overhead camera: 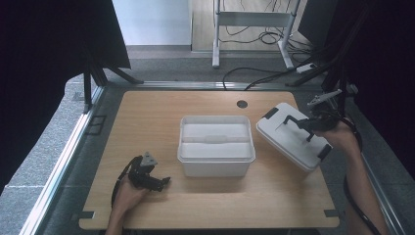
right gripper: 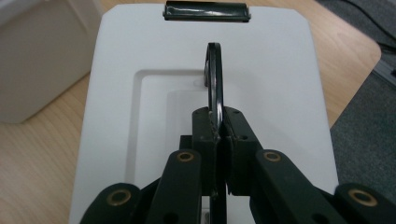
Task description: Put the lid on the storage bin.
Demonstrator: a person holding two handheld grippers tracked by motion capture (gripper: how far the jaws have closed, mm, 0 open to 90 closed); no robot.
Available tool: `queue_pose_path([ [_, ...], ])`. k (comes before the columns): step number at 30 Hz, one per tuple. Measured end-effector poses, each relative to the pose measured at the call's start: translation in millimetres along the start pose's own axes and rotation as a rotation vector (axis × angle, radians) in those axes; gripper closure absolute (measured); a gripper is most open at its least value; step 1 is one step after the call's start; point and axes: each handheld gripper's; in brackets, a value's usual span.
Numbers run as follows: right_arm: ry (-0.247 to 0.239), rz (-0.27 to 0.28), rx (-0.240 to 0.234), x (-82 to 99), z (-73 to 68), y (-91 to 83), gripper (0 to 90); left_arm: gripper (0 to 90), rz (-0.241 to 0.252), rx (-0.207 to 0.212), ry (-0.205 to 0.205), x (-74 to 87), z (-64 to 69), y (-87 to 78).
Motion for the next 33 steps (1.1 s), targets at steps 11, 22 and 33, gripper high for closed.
queue_pose_path([
  [11, -0.061, 0.018, -0.016, -22.4, -8.5, -37.7, 84.0, 0.0, 0.001, -0.001, 0.002, 0.0, -0.3, 0.1],
  [22, -0.189, 0.072, -0.070, -55.3, -32.1, -66.9, 84.0, 0.0, -0.001, 0.000, 0.001, -0.1, -0.3, 0.0],
  [33, -0.385, 0.114, -0.190, -101.6, -80.0, -57.5, 84.0, 0.0, 0.000, -0.002, 0.001, 0.0, -0.4, 0.0],
])
Point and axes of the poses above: each handheld gripper's, and its own axes: y roughly forward along the jaws, x roughly out of its underside, z roughly to its right, and after that the axes turned 2 degrees about x, right-handed
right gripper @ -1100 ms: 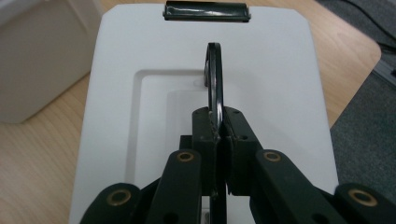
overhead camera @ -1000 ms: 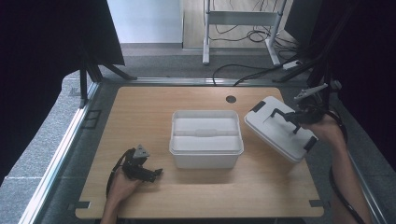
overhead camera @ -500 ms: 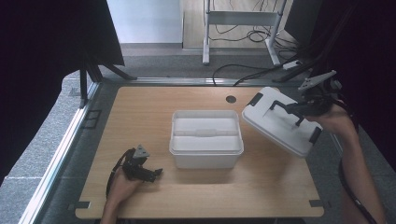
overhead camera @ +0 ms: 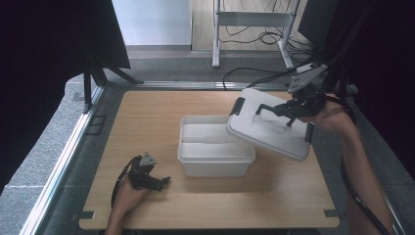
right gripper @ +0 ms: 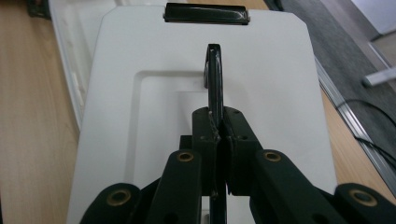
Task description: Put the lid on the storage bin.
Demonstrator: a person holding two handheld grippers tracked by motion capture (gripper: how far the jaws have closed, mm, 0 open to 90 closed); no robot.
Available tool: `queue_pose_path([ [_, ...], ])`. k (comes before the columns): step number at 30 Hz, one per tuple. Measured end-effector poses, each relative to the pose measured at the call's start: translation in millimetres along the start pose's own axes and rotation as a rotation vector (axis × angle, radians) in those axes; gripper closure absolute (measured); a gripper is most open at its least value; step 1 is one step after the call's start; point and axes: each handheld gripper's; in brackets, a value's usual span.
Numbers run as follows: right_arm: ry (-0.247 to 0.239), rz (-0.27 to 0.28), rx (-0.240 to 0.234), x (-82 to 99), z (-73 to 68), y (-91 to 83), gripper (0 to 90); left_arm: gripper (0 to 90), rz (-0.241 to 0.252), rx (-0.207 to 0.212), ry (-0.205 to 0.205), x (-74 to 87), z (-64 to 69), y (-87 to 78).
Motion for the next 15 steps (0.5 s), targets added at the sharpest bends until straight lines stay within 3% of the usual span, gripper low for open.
queue_pose_path([
  [10, -0.137, 0.031, -0.131, -46.9, -22.9, 44.0, 84.0, 0.0, 0.000, 0.000, 0.000, 0.0, -0.1, 0.0],
  [15, -0.204, 0.036, -0.192, -70.4, -34.8, 75.6, 84.0, 0.0, -0.002, 0.001, 0.000, 0.0, -0.1, -0.2],
])
Point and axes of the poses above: each handheld gripper's, and its own axes: y roughly forward along the jaws, x roughly out of its underside, z roughly to its right, and after that the axes turned 2 degrees about x, right-handed
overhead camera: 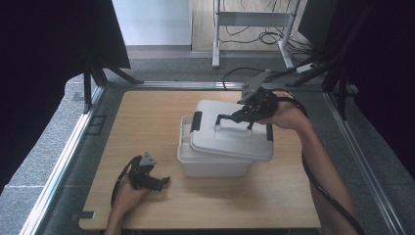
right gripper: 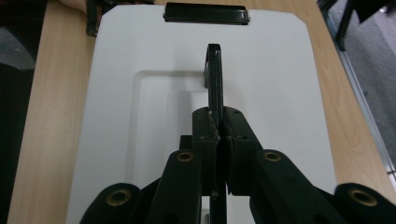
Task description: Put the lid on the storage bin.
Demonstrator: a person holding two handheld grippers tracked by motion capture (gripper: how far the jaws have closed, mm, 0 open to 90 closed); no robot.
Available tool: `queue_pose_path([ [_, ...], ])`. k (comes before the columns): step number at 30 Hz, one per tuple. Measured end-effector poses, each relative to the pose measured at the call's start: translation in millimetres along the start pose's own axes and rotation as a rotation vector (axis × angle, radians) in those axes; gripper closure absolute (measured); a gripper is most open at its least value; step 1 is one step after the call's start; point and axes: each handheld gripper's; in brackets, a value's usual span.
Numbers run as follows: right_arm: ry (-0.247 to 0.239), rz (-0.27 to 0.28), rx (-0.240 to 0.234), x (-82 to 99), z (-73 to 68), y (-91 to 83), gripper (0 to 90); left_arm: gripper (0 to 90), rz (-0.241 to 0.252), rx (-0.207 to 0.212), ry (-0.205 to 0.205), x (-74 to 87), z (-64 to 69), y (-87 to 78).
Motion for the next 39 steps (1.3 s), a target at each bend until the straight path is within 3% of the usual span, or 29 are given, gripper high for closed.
queue_pose_path([
  [9, -0.048, -0.004, -0.088, -16.7, 0.8, 44.6, 83.9, 0.0, -0.001, -0.001, 0.001, 0.0, 0.0, 0.0],
  [14, -0.048, -0.019, -0.105, -14.3, 2.7, 63.0, 83.7, 0.0, 0.000, -0.002, 0.001, 0.0, 0.0, 0.0],
  [21, -0.031, -0.004, -0.114, -8.8, 5.2, 71.1, 83.3, 0.0, 0.001, -0.003, 0.002, 0.0, 0.0, 0.1],
  [24, -0.041, -0.024, -0.093, -10.7, 0.6, 70.2, 62.8, 0.0, 0.001, -0.003, 0.002, 0.0, 0.0, 0.1],
  [25, -0.041, -0.024, -0.093, -10.7, 0.6, 70.2, 62.8, 0.0, 0.001, -0.003, 0.002, 0.0, 0.0, 0.1],
  [26, -0.034, 0.011, -0.084, -10.3, -1.1, 66.9, 50.8, 0.0, 0.000, -0.003, 0.002, 0.0, -0.1, -0.1],
  [28, -0.020, 0.028, -0.077, -9.2, -2.4, 62.3, 40.4, 0.0, -0.002, -0.001, 0.002, -0.1, -0.1, -0.2],
  [31, -0.013, 0.030, -0.051, -6.9, -4.7, 56.9, 35.0, 0.0, -0.002, -0.001, 0.002, -0.1, -0.1, -0.2],
  [32, 0.010, 0.041, -0.037, -3.2, -5.7, 50.8, 28.5, 0.0, -0.001, -0.001, 0.002, -0.1, -0.1, -0.2],
  [39, 0.065, 0.051, 0.042, 12.4, -7.6, 28.6, 24.1, 0.0, -0.001, -0.001, 0.002, -0.1, -0.1, -0.2],
])
Point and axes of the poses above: each handheld gripper's, and its own axes: y roughly forward along the jaws, x roughly out of its underside, z roughly to its right, and after that the axes turned 2 degrees about x, right-handed
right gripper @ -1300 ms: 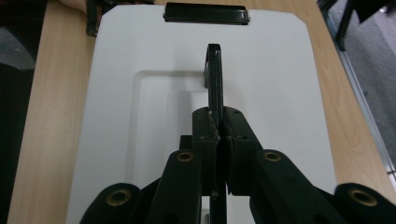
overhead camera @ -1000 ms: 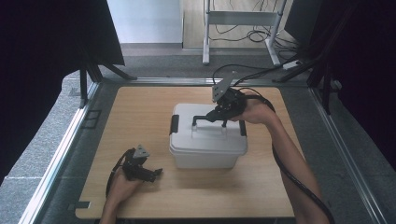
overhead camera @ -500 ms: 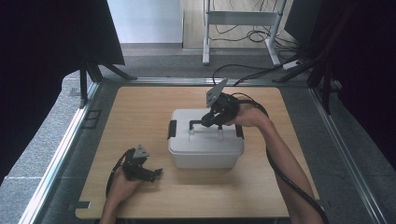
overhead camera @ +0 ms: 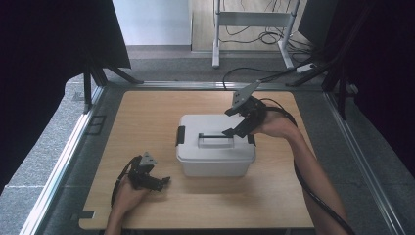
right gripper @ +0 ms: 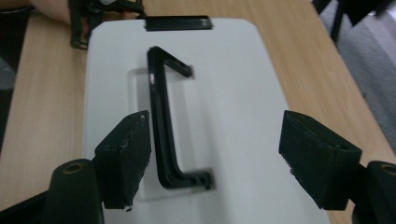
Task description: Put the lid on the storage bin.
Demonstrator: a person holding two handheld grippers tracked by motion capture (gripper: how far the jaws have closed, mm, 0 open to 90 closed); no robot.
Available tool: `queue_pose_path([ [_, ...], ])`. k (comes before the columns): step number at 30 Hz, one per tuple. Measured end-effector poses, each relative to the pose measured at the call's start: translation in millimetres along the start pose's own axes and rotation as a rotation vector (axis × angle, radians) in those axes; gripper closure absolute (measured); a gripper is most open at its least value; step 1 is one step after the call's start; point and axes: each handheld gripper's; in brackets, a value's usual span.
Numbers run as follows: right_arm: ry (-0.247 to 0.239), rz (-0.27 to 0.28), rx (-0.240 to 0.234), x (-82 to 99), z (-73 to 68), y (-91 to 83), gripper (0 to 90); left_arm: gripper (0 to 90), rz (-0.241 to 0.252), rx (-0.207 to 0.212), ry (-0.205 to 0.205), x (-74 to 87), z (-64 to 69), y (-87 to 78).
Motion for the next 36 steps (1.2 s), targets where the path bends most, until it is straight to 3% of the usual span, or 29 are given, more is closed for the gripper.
queue_pose_path([
  [4, 0.068, 0.007, 0.076, 16.9, 2.7, -18.1, 19.3, 0.0, 0.000, 0.000, 0.000, 0.0, 0.0, 0.0],
  [12, 0.154, 0.019, 0.159, 45.9, 2.0, -39.7, 13.4, 0.0, 0.001, 0.000, -0.003, 0.1, 0.3, 0.2],
  [13, 0.196, 0.027, 0.181, 55.4, 2.2, -45.7, 12.8, 0.0, 0.003, -0.001, -0.002, 0.1, 0.2, 0.2],
  [20, 0.318, 0.041, 0.287, 84.7, -1.9, -62.1, 4.6, 0.0, 0.002, 0.000, -0.002, 0.0, 0.2, 0.1],
  [22, 0.367, 0.058, 0.327, 102.2, -5.9, -67.5, 2.9, 0.0, 0.001, 0.000, -0.002, 0.0, 0.1, 0.1],
  [29, 0.469, 0.051, 0.436, 141.4, -23.1, -66.2, 2.9, 0.0, 0.004, -0.003, -0.003, 0.1, 0.4, 0.3],
  [34, 0.510, 0.049, 0.467, 164.6, -36.4, -54.9, 4.0, 0.0, 0.005, -0.003, -0.007, 0.3, 0.8, 0.4],
  [36, 0.550, 0.043, 0.464, 184.0, -47.8, -41.1, 4.1, 0.0, 0.005, -0.004, -0.007, 0.3, 0.9, 0.5],
])
Point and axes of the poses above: each handheld gripper's, and its own axes: y roughly forward along the jaws, x roughly out of its underside, z roughly to its right, and after that the axes turned 2 degrees about x, right-handed
